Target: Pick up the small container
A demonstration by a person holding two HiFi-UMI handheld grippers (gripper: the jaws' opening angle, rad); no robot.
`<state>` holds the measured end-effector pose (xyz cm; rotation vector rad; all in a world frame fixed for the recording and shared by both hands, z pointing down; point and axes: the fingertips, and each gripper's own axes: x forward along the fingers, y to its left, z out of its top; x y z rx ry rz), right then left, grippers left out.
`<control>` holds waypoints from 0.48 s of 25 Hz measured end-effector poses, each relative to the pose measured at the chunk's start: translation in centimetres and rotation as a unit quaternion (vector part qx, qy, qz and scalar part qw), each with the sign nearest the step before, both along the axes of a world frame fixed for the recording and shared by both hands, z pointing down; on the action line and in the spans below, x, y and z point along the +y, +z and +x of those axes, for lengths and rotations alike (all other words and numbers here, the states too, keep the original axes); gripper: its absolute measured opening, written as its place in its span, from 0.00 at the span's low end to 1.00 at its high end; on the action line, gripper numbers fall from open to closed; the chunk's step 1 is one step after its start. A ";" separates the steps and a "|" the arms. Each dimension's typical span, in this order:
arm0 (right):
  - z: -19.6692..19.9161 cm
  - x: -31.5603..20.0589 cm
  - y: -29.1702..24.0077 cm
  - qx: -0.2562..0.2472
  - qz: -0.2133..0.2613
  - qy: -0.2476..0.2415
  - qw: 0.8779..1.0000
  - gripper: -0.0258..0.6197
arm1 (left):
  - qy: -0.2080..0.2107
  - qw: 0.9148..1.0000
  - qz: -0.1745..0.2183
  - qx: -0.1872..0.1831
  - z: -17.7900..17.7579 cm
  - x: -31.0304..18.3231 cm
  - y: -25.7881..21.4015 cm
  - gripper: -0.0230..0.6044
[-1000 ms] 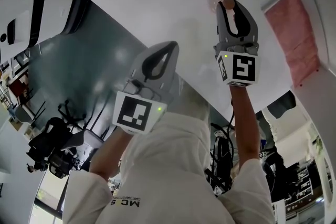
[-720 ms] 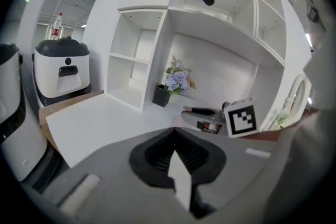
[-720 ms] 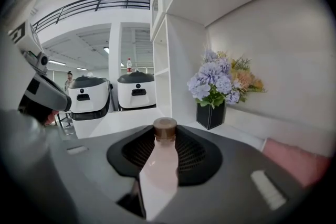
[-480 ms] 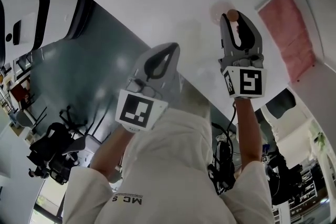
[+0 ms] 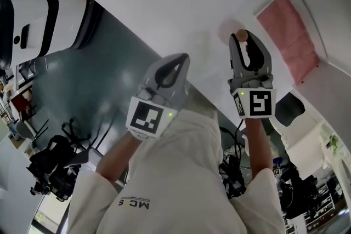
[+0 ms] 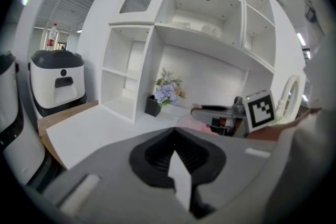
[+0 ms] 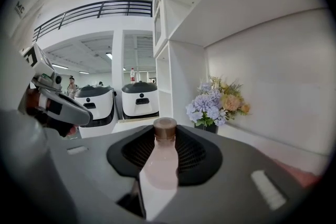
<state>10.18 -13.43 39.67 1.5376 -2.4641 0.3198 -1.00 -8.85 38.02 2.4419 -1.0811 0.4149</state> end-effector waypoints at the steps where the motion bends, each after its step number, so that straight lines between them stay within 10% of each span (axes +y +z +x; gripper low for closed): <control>1: 0.2 0.4 -0.5 0.000 0.001 -0.001 1.000 0.23 | 0.001 1.000 0.002 0.001 0.3 0.1 -0.4 0.04; 12: 2.4 5.0 -7.0 0.004 0.017 -0.008 1.000 0.23 | -0.002 0.999 0.032 0.005 1.5 2.0 -5.5 0.04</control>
